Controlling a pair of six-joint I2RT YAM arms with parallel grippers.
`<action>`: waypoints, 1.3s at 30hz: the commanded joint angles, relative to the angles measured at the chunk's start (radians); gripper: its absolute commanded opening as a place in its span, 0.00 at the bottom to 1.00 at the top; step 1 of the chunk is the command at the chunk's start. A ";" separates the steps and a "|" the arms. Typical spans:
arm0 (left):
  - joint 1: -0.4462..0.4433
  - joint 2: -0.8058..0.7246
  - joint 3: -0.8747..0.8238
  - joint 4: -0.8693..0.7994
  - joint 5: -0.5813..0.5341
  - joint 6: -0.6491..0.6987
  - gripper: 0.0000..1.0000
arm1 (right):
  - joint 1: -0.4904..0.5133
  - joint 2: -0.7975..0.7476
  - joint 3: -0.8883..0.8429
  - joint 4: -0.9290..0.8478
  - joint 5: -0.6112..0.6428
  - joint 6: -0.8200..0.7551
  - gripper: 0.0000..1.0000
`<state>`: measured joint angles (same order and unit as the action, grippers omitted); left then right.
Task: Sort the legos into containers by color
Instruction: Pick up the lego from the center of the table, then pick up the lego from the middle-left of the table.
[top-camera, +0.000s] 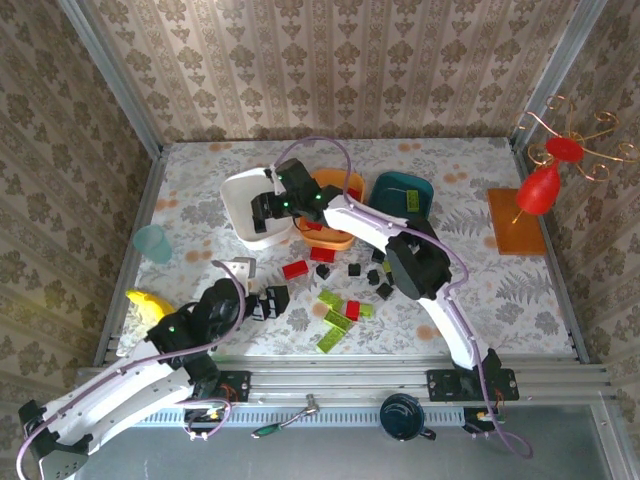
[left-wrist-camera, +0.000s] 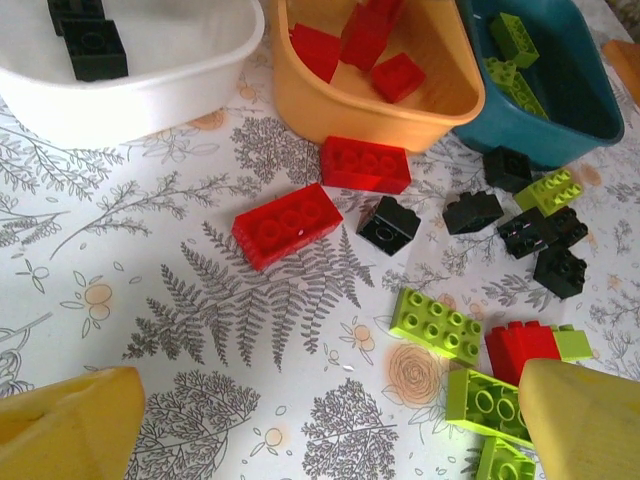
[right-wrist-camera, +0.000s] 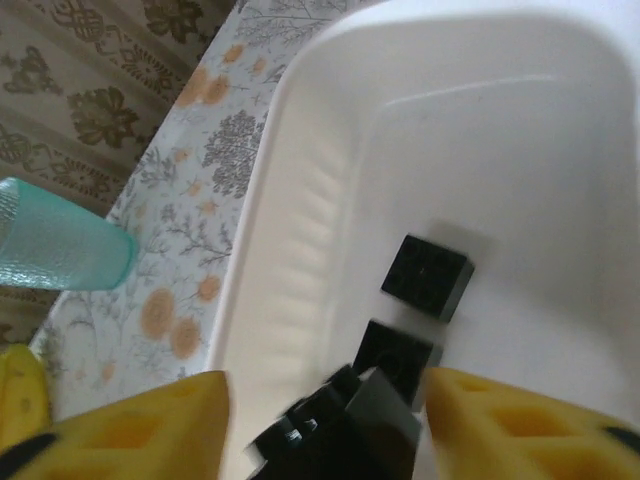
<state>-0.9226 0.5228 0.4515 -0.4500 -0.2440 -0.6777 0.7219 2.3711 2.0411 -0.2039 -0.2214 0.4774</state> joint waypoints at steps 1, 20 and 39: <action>-0.007 0.017 -0.010 -0.001 0.050 0.001 0.97 | -0.011 -0.009 0.034 -0.052 -0.044 0.040 0.66; -0.347 0.814 0.236 0.113 0.238 0.239 0.70 | -0.151 -0.720 -0.937 0.295 -0.001 0.086 0.72; -0.410 1.108 0.362 0.017 0.116 0.263 0.53 | -0.177 -1.025 -1.156 0.260 0.043 0.058 0.74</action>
<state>-1.3277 1.5845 0.8108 -0.3996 -0.0990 -0.4309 0.5549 1.3746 0.9070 0.0635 -0.2089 0.5491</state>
